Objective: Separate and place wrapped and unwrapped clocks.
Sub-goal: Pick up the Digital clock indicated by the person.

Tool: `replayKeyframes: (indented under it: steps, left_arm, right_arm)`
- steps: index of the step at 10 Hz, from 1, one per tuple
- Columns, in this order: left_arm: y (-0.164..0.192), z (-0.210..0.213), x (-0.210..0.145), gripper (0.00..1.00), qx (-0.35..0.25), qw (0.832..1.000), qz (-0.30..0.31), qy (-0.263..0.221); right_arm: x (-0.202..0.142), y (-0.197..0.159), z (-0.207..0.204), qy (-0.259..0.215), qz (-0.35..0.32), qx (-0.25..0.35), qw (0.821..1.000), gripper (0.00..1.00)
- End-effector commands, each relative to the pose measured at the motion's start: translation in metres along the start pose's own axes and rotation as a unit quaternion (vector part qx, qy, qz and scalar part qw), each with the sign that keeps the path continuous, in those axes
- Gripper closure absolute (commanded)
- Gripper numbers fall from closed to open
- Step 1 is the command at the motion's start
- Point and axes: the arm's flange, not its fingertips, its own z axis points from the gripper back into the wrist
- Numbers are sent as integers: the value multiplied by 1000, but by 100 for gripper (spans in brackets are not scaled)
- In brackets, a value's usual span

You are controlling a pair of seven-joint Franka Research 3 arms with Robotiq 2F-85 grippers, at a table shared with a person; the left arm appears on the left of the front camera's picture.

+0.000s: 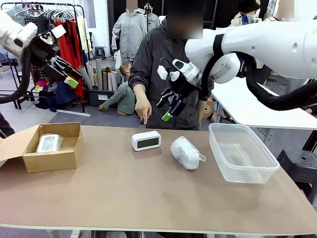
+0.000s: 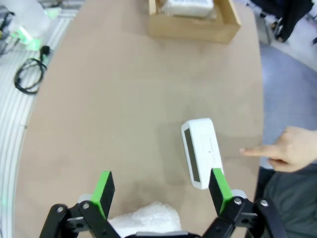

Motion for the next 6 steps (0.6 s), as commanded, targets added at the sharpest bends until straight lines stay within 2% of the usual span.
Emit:
replayKeyframes:
  steps: [1, 3, 6]
  left_arm:
    - [-2, 1, 0, 0, -2, 1000, -5, -1]
    - [-2, 1, 0, 0, -2, 1000, -5, -1]
    - [-2, 1, 0, 0, -2, 1000, -5, -1]
  right_arm:
    - [11, -25, -16, 37, -8, -13, 999, 0]
    - [12, -33, -36, 79, 11, -52, 995, 0]
    - [11, -47, -82, 99, 52, -76, 991, 0]
